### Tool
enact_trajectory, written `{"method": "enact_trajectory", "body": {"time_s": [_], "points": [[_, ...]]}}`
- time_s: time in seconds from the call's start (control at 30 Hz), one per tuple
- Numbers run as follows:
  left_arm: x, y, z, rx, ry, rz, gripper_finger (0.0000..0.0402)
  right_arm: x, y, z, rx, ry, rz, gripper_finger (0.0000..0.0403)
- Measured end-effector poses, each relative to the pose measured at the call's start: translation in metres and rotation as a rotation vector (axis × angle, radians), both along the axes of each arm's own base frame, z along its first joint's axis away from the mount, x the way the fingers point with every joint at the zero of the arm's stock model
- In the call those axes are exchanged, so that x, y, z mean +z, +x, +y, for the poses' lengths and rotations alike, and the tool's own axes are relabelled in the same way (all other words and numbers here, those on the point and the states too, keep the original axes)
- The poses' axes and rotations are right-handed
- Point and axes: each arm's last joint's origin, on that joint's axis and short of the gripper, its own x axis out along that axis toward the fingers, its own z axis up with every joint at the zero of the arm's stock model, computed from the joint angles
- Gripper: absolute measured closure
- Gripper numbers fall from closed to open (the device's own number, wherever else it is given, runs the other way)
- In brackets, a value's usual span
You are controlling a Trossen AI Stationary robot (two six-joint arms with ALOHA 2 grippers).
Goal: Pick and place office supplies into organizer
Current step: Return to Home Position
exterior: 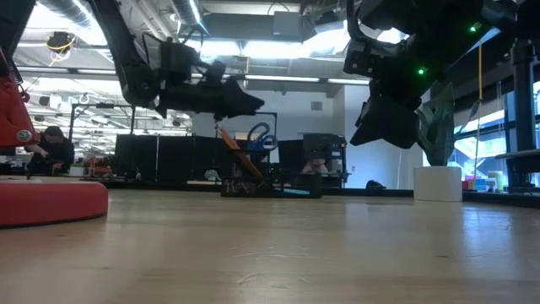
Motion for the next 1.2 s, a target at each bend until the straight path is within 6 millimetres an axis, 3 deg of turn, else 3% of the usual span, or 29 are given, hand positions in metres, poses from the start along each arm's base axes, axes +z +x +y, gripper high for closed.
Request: {"method": "enact_trajectory", "body": {"time_s": [0.33, 0.53, 0.77, 0.93, 1.2], "points": [[0.02, -0.041, -0.034, -0.046, 0.071, -0.031, 0.027, 0.0, -0.001, 0.0, -0.013, 0.007, -0.012, 0.0166], [0.017, -0.075, -0.064, -0.102, 0.042, -0.055, 0.0269, 0.02, -0.013, -0.003, -0.014, 0.011, -0.025, 0.0166], [0.009, -0.11, -0.087, -0.1, 0.04, -0.058, 0.0282, 0.044, -0.052, -0.015, -0.009, 0.071, -0.231, 0.0166], [0.013, -0.128, -0.091, -0.084, -0.044, -0.026, 0.0297, 0.046, -0.08, -0.025, 0.069, 0.151, -0.426, 0.0166], [0.024, -0.152, -0.104, -0.028, -0.02, 0.023, 0.0311, 0.037, -0.117, -0.038, 0.151, 0.161, -0.641, 0.0166]]}}
